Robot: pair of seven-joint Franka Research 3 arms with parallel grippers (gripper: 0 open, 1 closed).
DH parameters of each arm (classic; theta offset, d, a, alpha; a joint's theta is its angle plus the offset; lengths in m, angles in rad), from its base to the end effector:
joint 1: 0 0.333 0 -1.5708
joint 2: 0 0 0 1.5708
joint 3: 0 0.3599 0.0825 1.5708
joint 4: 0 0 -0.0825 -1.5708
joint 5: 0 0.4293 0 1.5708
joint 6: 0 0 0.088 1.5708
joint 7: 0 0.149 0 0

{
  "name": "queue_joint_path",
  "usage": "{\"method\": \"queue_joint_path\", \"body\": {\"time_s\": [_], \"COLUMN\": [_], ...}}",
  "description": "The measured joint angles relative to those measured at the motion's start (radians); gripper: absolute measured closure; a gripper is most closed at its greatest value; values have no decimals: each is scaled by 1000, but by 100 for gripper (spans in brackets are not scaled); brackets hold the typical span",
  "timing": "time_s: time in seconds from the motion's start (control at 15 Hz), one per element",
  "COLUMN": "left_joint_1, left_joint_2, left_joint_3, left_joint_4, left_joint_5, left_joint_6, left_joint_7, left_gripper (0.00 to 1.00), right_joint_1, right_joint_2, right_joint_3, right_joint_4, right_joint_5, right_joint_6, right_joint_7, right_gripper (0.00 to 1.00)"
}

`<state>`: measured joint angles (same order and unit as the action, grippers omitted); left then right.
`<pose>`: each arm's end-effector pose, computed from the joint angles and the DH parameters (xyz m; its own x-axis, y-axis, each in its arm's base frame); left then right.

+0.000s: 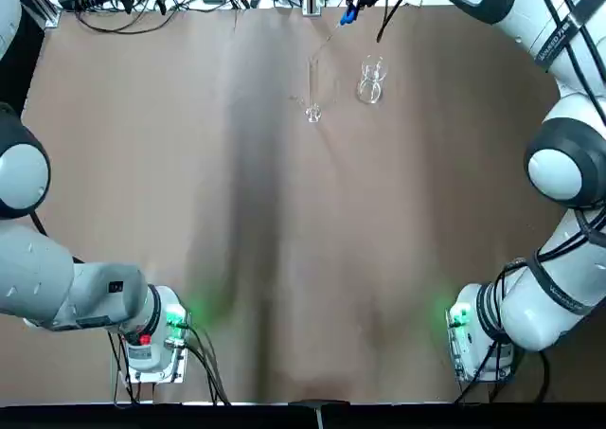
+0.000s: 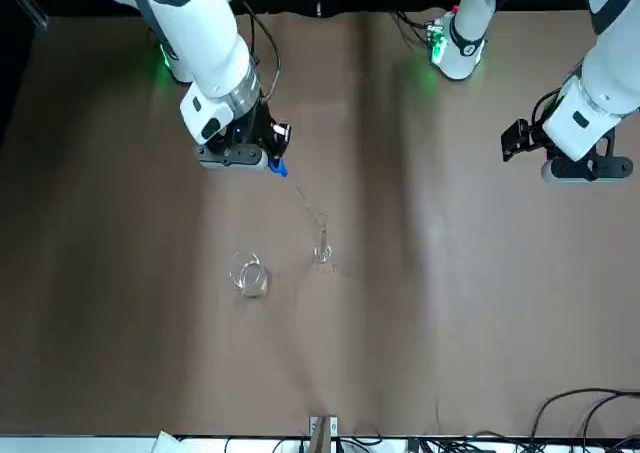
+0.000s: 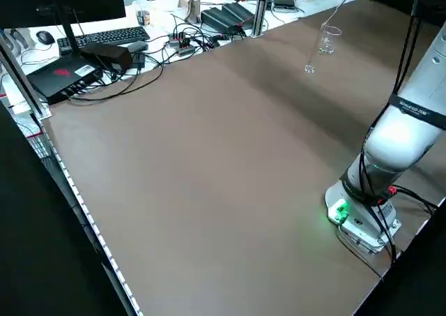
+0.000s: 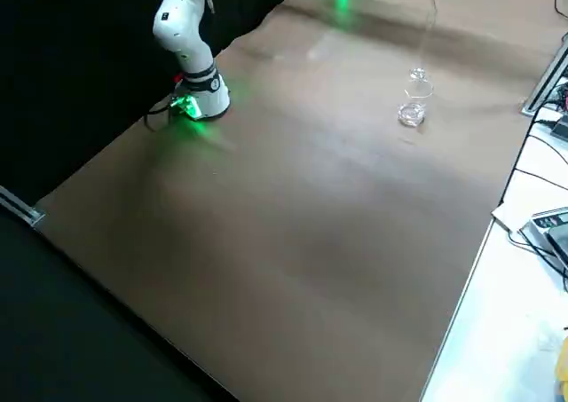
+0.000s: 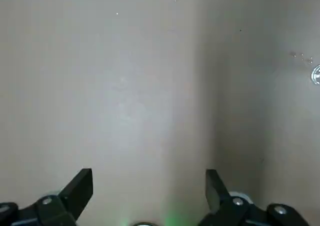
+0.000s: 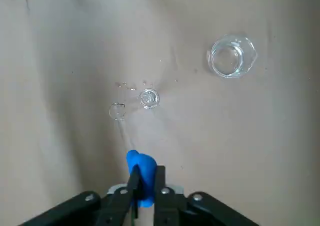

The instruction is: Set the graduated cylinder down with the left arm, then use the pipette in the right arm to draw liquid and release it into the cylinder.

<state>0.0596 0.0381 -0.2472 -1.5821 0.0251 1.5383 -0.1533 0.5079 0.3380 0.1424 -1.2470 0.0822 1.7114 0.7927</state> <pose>0.5948 -0.1064 0.5957 0.9964 -0.0335 -0.0773 -0.0358 -0.9990 -0.0279 0.5874 0.4383 0.5879 0.9873 -0.1588 -0.0019 -0.1565 -0.9708 -0.1817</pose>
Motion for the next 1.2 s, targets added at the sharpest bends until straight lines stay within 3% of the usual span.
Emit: {"method": "queue_joint_path", "body": {"time_s": [0.27,1.2], "left_joint_1": [0,-1], "left_joint_2": [0,0], "left_joint_3": [0,0], "left_joint_4": [0,0], "left_joint_5": [0,0], "left_joint_6": [0,0], "left_joint_7": [0,0], "left_gripper": [0,0], "right_joint_1": [2,22], "right_joint_2": [0,0], "right_joint_3": [0,0], "right_joint_4": [0,0], "right_joint_5": [-1,-57], "right_joint_6": [0,-2], "right_joint_7": [0,0], "right_gripper": [93,93]}}
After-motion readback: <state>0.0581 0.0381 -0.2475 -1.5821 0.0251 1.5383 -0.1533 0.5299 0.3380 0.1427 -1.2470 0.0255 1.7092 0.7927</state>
